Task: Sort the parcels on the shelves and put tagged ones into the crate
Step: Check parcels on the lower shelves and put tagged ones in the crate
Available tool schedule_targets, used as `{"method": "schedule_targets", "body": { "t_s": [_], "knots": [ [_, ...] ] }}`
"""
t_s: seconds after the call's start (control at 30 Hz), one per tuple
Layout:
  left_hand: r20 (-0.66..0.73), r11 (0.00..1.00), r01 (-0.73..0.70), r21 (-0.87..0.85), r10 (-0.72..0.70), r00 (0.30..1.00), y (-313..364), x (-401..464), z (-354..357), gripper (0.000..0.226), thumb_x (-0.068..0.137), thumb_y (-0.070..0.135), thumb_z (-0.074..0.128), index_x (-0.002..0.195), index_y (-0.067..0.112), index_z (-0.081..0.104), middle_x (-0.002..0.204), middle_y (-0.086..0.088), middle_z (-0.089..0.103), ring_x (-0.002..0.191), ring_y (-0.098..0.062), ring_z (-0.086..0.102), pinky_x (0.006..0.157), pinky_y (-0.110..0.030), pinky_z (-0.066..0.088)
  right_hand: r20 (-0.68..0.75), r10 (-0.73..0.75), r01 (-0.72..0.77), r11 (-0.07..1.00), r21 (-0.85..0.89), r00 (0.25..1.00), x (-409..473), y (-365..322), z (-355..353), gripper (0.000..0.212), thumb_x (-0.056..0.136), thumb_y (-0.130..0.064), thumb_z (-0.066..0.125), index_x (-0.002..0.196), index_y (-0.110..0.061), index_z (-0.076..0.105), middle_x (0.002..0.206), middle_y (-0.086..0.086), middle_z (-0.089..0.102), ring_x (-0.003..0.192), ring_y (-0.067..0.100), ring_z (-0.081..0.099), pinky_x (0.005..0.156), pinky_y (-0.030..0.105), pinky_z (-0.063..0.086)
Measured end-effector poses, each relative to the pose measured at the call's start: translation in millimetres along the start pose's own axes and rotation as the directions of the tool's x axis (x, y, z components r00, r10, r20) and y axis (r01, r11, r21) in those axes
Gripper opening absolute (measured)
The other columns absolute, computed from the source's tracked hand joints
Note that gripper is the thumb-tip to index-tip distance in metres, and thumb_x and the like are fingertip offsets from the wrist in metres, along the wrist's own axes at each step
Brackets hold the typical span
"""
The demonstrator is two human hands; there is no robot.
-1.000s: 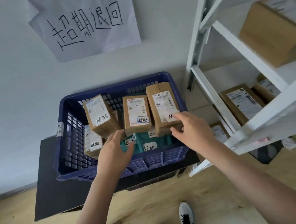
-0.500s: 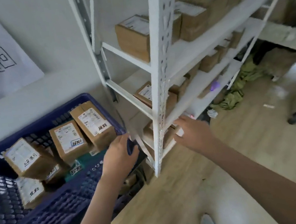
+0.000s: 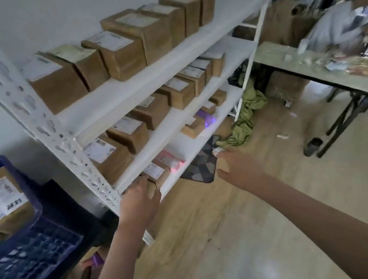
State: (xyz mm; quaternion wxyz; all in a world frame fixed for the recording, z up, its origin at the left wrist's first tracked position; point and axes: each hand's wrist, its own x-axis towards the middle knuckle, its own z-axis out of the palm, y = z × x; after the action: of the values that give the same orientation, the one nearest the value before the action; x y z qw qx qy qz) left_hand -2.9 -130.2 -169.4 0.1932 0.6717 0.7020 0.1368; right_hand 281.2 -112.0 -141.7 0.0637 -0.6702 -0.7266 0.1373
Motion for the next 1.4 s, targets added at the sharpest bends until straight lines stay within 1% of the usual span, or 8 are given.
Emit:
{"method": "schedule_targets", "body": {
  "t_s": [0.1,0.23,0.47,0.6,0.7,1.0,1.17,1.4],
  "knots": [
    [0.005,1.000,0.018,0.014,-0.018,1.000,43.7,14.2,24.9,0.040,0.092,0.043,0.052,0.126,0.022,0.054,0.119,-0.003,0.064,0.096,-0.023,0.064,0.080,-0.040,0.056,-0.016,0.006,-0.007,1.000,-0.031,1.000,16.4,53.1,-17.9,0.045,0.093,-0.042,0.058,0.133,-0.023,0.055,0.131,0.000,0.054,0.112,0.024,0.059,0.085,0.035,0.048],
    [0.036,0.996,0.029,0.082,-0.032,0.999,95.9,54.2,52.0,0.049,0.095,0.045,0.054,0.139,0.023,0.047,0.136,-0.002,0.057,0.113,-0.023,0.061,0.087,-0.037,0.053,-0.021,0.010,-0.011,0.999,-0.040,1.000,50.6,117.0,-37.5,0.043,0.095,-0.043,0.056,0.135,-0.028,0.054,0.133,-0.007,0.054,0.114,0.019,0.058,0.085,0.032,0.047],
    [0.087,0.994,-0.050,0.101,0.041,0.995,154.3,185.0,113.1,0.034,0.093,0.052,0.047,0.118,0.031,0.058,0.119,0.009,0.064,0.106,-0.015,0.064,0.088,-0.036,0.056,0.021,0.040,-0.040,0.999,-0.014,0.999,165.1,219.2,-50.5,0.037,0.095,-0.041,0.058,0.129,-0.025,0.060,0.124,-0.002,0.061,0.111,0.022,0.062,0.088,0.033,0.048],
    [0.052,0.989,-0.030,0.142,0.023,0.998,194.5,260.4,135.2,0.051,0.093,0.051,0.054,0.136,0.025,0.052,0.135,0.001,0.059,0.120,-0.021,0.060,0.099,-0.040,0.051,0.042,0.023,-0.020,0.998,-0.061,0.999,234.3,261.3,-72.0,0.034,0.097,-0.038,0.056,0.124,-0.018,0.059,0.119,0.003,0.060,0.106,0.025,0.061,0.080,0.034,0.048],
    [0.056,0.981,-0.005,0.193,-0.006,0.998,233.3,308.8,142.4,0.055,0.098,0.054,0.045,0.144,0.025,0.041,0.146,0.002,0.050,0.130,-0.020,0.051,0.107,-0.035,0.042,0.065,0.004,0.002,0.995,-0.099,0.998,286.1,286.1,-89.5,0.032,0.098,-0.041,0.052,0.120,-0.019,0.057,0.115,0.001,0.057,0.099,0.025,0.063,0.075,0.033,0.049],
    [-0.018,0.963,0.169,0.211,-0.169,0.986,308.6,404.8,184.3,0.056,0.097,0.049,0.049,0.145,0.021,0.043,0.143,0.001,0.054,0.127,-0.019,0.054,0.102,-0.035,0.047,0.084,-0.269,0.278,0.953,-0.121,0.960,435.5,367.7,-106.8,0.029,0.096,-0.043,0.050,0.110,-0.019,0.059,0.100,-0.002,0.057,0.086,0.023,0.065,0.066,0.034,0.052],
    [-0.086,0.909,0.358,0.213,-0.348,0.934,344.9,418.9,216.4,0.054,0.097,0.049,0.050,0.144,0.022,0.044,0.144,0.000,0.052,0.125,-0.020,0.056,0.097,-0.038,0.051,0.180,-0.458,0.486,0.857,-0.172,0.871,502.0,397.4,-114.3,0.041,0.098,-0.043,0.052,0.132,-0.020,0.057,0.123,-0.002,0.063,0.094,0.021,0.068,0.068,0.030,0.045],
    [-0.060,0.867,0.481,0.129,-0.477,0.877,351.2,448.4,266.6,0.051,0.096,0.046,0.053,0.140,0.021,0.048,0.137,-0.001,0.058,0.115,-0.022,0.062,0.087,-0.039,0.055,0.241,-0.528,0.569,0.809,-0.149,0.814,557.4,419.3,-71.2,0.040,0.098,-0.042,0.052,0.130,-0.021,0.058,0.127,-0.006,0.061,0.090,0.019,0.068,0.065,0.029,0.044]
  ]
}}
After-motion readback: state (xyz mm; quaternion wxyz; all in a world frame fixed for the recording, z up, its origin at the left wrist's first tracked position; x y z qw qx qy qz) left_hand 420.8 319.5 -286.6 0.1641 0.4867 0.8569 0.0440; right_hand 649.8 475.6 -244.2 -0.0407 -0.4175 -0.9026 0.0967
